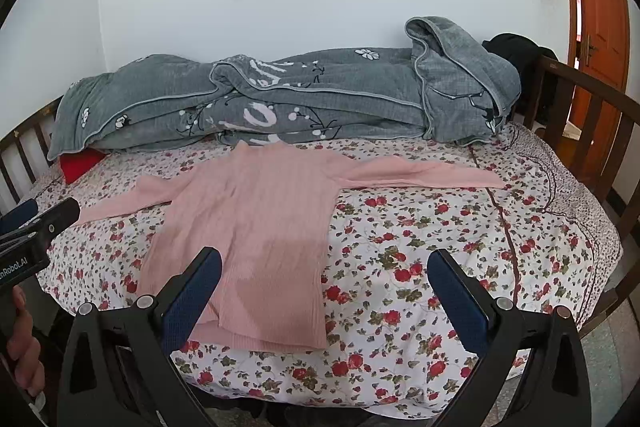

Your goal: Fold small clothes

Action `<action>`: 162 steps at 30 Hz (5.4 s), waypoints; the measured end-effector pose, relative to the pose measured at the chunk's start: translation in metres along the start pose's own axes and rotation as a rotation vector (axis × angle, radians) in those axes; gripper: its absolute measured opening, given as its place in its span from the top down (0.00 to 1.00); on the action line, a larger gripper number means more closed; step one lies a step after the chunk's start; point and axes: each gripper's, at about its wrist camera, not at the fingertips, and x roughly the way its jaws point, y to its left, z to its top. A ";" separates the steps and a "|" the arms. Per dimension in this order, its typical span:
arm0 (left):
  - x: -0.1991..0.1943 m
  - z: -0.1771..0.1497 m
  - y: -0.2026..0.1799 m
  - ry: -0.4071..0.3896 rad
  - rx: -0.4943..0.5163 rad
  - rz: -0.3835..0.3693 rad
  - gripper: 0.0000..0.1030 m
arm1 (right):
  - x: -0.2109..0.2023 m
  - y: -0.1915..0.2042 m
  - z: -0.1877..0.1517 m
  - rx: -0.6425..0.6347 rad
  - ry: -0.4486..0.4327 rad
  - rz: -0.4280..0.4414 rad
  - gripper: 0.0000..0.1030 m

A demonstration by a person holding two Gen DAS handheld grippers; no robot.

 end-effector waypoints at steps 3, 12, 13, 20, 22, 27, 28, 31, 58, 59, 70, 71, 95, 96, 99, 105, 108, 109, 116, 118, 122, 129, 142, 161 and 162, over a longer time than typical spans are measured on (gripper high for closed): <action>0.000 0.000 0.000 0.000 0.000 0.000 0.00 | 0.000 0.000 0.000 0.003 0.000 0.000 0.02; 0.001 -0.001 0.002 0.001 -0.004 -0.002 0.00 | -0.002 -0.001 0.001 0.006 -0.001 0.000 0.02; 0.001 -0.001 0.001 0.001 -0.004 -0.001 0.00 | -0.003 -0.001 0.000 0.007 -0.002 0.001 0.02; 0.001 -0.001 0.003 -0.001 -0.005 -0.003 0.00 | -0.004 -0.001 0.001 0.007 -0.008 -0.001 0.02; 0.001 -0.001 0.002 0.000 -0.005 -0.004 0.00 | -0.005 -0.001 0.002 0.009 -0.008 0.000 0.02; 0.000 0.000 0.003 -0.002 -0.006 -0.002 0.00 | -0.006 -0.002 0.002 0.008 -0.012 0.000 0.02; 0.000 0.000 0.003 -0.003 -0.006 -0.001 0.00 | -0.007 -0.002 0.002 0.007 -0.014 -0.001 0.02; 0.000 0.000 0.003 -0.003 -0.005 -0.002 0.00 | -0.008 -0.002 0.002 0.007 -0.017 -0.001 0.02; -0.004 0.001 0.004 -0.008 -0.013 0.001 0.00 | -0.011 -0.001 0.003 0.003 -0.022 -0.003 0.02; -0.004 0.001 0.005 -0.008 -0.013 0.001 0.00 | -0.011 0.001 0.002 0.002 -0.022 -0.003 0.02; -0.002 0.000 0.008 -0.012 -0.020 -0.008 0.00 | -0.012 0.008 0.001 -0.009 -0.024 0.002 0.02; 0.000 0.000 0.009 -0.012 -0.022 -0.010 0.00 | -0.012 0.009 0.001 -0.009 -0.022 0.003 0.02; 0.189 -0.054 0.210 0.151 -0.338 0.044 0.01 | 0.130 0.057 -0.001 -0.037 0.155 0.005 0.02; 0.199 -0.058 0.226 0.160 -0.368 0.043 0.03 | 0.140 0.057 -0.002 -0.028 0.170 0.011 0.02; 0.230 -0.069 0.276 0.197 -0.489 0.047 0.06 | 0.166 0.062 -0.004 -0.028 0.215 0.002 0.02; 0.280 -0.086 0.360 0.231 -0.692 0.062 0.16 | 0.202 0.078 -0.005 -0.094 0.259 -0.059 0.02; 0.296 -0.089 0.391 0.207 -0.777 0.063 0.18 | 0.211 0.086 -0.002 -0.115 0.269 -0.070 0.02; 0.300 -0.088 0.400 0.195 -0.804 0.072 0.18 | 0.214 0.087 -0.001 -0.117 0.271 -0.071 0.02; 0.316 -0.072 0.439 0.149 -0.875 0.180 0.38 | 0.229 0.093 0.008 -0.100 0.291 -0.061 0.02; 0.325 -0.071 0.448 0.176 -0.903 0.180 0.54 | 0.231 0.092 0.009 -0.099 0.290 -0.064 0.02; 0.324 -0.068 0.456 0.207 -0.899 0.201 0.90 | 0.234 0.085 0.013 -0.070 0.289 -0.066 0.02; 0.289 -0.018 0.427 0.133 -0.773 0.207 0.91 | 0.235 0.062 0.024 0.001 0.273 -0.042 0.02; 0.276 0.146 0.188 -0.036 -0.332 -0.076 0.91 | 0.201 -0.015 0.034 0.048 0.184 -0.115 0.02; 0.441 0.047 -0.204 0.380 0.176 -0.332 0.90 | 0.206 -0.199 -0.020 0.271 0.250 -0.290 0.02; 0.444 0.042 -0.206 0.404 0.188 -0.334 0.89 | 0.209 -0.206 -0.022 0.287 0.246 -0.281 0.02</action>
